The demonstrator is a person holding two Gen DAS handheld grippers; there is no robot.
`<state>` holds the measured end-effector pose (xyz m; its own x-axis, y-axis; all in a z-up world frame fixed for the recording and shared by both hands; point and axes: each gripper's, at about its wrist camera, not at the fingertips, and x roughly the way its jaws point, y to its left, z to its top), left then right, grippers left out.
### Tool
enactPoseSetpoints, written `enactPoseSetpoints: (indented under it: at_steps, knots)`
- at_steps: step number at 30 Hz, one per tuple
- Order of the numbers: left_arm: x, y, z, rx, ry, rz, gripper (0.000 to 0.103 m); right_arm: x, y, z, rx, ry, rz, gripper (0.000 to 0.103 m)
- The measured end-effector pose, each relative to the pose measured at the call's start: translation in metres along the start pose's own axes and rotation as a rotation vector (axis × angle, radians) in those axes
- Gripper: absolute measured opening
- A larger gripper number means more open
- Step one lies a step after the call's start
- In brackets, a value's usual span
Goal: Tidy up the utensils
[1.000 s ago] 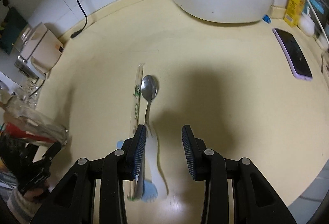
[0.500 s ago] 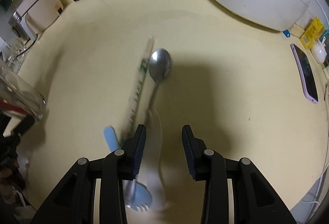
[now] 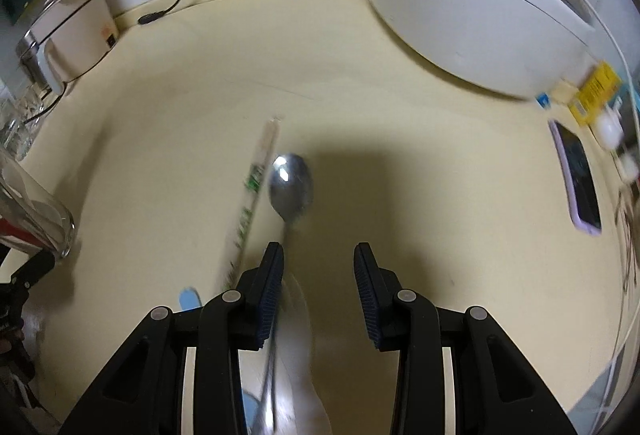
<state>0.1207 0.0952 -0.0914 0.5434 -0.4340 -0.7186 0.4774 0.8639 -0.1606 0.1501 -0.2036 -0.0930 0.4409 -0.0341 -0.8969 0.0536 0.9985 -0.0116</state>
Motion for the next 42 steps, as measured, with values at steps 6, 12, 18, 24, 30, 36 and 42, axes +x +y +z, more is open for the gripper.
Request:
enactPoseSetpoints:
  at_steps: [6, 12, 18, 24, 30, 36, 42]
  knots:
    - [0.0, -0.001, -0.001, 0.003, 0.005, 0.004, 0.08, 0.017, 0.017, 0.011, -0.083, 0.016, -0.03, 0.037]
    - [0.0, -0.001, -0.001, 0.003, 0.005, 0.004, 0.08, 0.025, 0.019, 0.023, -0.09, -0.018, -0.009, 0.037]
    - [0.0, 0.0, -0.001, 0.003, 0.005, 0.004, 0.08, 0.025, 0.016, 0.021, -0.043, -0.037, 0.005, 0.037]
    - [0.0, 0.0, 0.0, -0.001, 0.004, 0.003, 0.08, 0.021, 0.011, 0.015, -0.022, -0.038, 0.022, 0.029]
    - [0.0, 0.0, 0.0, -0.001, 0.005, 0.003, 0.08, -0.001, 0.009, 0.013, 0.037, -0.106, 0.057, 0.029]
    - [0.001, 0.0, 0.0, -0.002, 0.005, 0.001, 0.08, -0.056, 0.012, 0.011, 0.071, -0.245, 0.083, 0.029]
    - [0.001, -0.001, 0.0, -0.002, 0.005, 0.001, 0.08, -0.108, 0.02, 0.014, 0.046, -0.374, 0.067, 0.029]
